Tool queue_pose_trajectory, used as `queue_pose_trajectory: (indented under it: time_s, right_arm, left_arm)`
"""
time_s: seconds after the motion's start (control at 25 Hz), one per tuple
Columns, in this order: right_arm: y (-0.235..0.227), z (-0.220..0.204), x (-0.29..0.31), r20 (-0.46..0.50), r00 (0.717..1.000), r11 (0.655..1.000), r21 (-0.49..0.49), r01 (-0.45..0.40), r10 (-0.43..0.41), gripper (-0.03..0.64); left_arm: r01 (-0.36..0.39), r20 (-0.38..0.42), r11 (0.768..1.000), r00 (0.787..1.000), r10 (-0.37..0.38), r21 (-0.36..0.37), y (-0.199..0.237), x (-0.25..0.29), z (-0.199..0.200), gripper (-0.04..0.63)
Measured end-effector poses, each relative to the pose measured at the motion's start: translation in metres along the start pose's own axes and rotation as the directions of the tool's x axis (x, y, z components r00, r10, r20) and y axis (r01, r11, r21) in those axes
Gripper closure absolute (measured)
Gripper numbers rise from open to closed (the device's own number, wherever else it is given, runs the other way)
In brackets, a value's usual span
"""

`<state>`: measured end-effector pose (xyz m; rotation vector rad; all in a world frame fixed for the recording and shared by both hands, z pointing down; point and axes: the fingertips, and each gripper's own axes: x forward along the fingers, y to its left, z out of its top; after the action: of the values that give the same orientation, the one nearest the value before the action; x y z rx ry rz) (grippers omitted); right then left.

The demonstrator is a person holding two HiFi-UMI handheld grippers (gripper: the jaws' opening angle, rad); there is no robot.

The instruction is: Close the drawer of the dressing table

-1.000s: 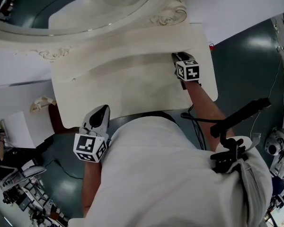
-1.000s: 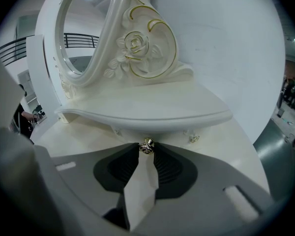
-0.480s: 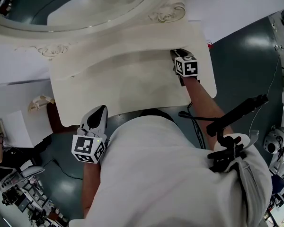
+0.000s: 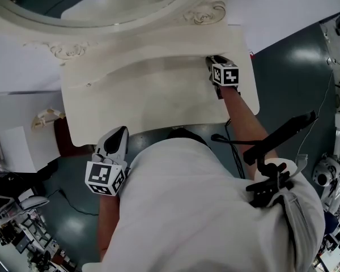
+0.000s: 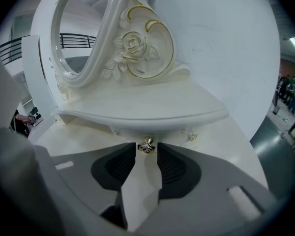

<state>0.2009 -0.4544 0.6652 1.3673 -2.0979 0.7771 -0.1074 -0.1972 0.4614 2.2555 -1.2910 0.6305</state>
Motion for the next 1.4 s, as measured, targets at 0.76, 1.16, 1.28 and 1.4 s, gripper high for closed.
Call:
queue_pose_trajectory:
  time_s: [0.76,1.16,1.28,1.4]
  right_arm:
    - [0.059,-0.059,-0.071,-0.007,0.997,0.997,-0.021,0.079,-0.079,0.586]
    - [0.134,-0.109,-0.128,-0.033,0.999,0.998,-0.045,0.038,-0.04,0.615]
    - [0.163,-0.125,-0.144,-0.041,0.999,0.998,-0.057,0.009,-0.011,0.615]
    - [0.188,-0.139,-0.158,-0.045,0.999,0.998,-0.065,-0.018,0.015,0.615]
  left_arm:
    - [0.048,0.045,0.999,0.998,-0.047,-0.016,0.012,-0.076,-0.061,0.592]
    - [0.082,0.072,0.997,0.994,-0.082,0.005,0.008,-0.127,-0.099,0.592]
    - [0.089,0.072,0.996,0.993,-0.09,0.01,0.009,-0.143,-0.111,0.592]
    - [0.098,0.074,0.995,0.992,-0.099,0.015,0.008,-0.155,-0.122,0.592]
